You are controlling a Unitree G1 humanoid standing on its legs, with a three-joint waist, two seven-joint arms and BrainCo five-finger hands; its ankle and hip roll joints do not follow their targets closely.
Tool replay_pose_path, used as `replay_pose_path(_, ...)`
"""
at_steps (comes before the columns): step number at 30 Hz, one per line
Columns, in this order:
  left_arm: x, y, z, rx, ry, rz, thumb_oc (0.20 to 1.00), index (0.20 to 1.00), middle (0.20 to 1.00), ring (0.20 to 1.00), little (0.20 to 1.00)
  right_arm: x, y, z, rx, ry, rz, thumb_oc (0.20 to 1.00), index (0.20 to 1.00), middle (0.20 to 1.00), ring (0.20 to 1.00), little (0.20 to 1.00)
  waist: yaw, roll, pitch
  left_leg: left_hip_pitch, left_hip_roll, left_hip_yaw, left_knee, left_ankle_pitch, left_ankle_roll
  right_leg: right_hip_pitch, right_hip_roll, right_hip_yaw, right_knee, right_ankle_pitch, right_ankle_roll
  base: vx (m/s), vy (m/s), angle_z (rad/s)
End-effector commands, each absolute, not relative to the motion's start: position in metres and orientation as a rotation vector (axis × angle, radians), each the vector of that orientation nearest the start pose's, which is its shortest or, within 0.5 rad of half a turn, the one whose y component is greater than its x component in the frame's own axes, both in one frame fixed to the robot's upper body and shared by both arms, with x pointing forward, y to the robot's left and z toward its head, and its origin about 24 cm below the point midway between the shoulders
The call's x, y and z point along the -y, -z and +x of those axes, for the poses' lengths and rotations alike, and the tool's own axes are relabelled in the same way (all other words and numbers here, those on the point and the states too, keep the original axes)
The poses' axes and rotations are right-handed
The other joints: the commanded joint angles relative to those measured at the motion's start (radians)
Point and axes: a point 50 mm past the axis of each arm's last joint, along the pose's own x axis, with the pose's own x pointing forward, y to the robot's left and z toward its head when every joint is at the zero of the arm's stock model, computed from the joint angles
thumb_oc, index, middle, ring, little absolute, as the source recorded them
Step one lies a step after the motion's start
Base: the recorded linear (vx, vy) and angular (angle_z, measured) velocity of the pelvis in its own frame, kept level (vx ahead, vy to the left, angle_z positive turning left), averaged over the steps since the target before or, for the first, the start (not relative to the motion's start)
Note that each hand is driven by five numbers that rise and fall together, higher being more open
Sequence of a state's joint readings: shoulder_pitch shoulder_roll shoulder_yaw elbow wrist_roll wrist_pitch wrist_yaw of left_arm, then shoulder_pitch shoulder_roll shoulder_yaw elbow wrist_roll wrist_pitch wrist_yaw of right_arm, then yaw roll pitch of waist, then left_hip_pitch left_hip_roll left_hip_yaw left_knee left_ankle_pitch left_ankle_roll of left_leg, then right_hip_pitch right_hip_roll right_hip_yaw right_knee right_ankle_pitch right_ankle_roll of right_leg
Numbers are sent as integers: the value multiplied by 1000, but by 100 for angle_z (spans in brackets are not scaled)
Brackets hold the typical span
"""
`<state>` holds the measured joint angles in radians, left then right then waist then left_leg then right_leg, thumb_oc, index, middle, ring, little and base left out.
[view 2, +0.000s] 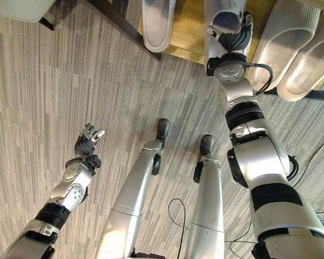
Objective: Arrange the slippers neatly on the shoe rack.
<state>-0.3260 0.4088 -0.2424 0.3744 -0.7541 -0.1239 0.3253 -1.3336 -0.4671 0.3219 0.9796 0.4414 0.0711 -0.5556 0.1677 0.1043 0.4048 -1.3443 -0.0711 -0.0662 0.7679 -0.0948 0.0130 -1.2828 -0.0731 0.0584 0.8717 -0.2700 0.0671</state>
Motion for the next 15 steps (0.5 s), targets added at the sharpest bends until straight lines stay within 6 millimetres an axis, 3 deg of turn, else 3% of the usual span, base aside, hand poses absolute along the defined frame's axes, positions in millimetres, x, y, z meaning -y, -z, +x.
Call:
replay_pose_path(1,-210,-26,290,-142,-222,-190,1000,1000,1000,1000,1000,183,-256,419,235,465,-86,1000,1000,1000,1000,1000,19,18,-109,-21,19,21,-49,-89,-5,20,-59,5,-42,18,28,0,0,0)
replay_pose_path(8,-210,-24,287,-136,-233,-182,1000,1000,1000,1000,1000,181,-263,421,246,468,-60,1000,1000,1000,1000,1000,37,25,-125,-35,12,17,-45,-90,-4,5,-67,1,-26,11,28,0,0,0)
replay_pose_path(15,-212,-23,285,-128,-240,-162,1000,1000,1000,1000,1000,191,-273,420,274,505,-48,1000,1000,1000,1000,1000,51,31,-131,-35,4,10,-47,-91,-7,12,-75,-6,-28,1,26,10,-12,6)
